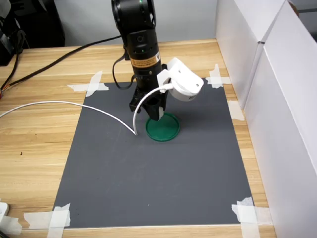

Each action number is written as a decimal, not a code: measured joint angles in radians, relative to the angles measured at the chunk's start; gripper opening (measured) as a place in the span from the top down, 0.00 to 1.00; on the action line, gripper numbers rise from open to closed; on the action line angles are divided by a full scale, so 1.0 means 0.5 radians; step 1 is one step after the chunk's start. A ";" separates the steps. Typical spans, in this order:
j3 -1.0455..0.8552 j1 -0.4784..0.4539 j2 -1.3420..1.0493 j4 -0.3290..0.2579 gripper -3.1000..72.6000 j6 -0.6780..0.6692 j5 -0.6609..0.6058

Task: Grasp a white terminal and put it in the green lid.

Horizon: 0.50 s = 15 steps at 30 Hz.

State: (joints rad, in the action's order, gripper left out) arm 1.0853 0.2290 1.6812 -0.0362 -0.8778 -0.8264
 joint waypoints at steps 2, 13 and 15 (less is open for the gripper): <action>0.000 0.000 0.028 0.000 0.55 0.002 0.002; 0.000 0.000 0.114 -0.005 0.41 0.001 0.099; 0.000 0.000 0.114 -0.022 0.30 0.001 0.118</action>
State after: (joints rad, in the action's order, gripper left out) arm 1.0853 0.2290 1.7384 -0.0473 -0.8775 -0.7675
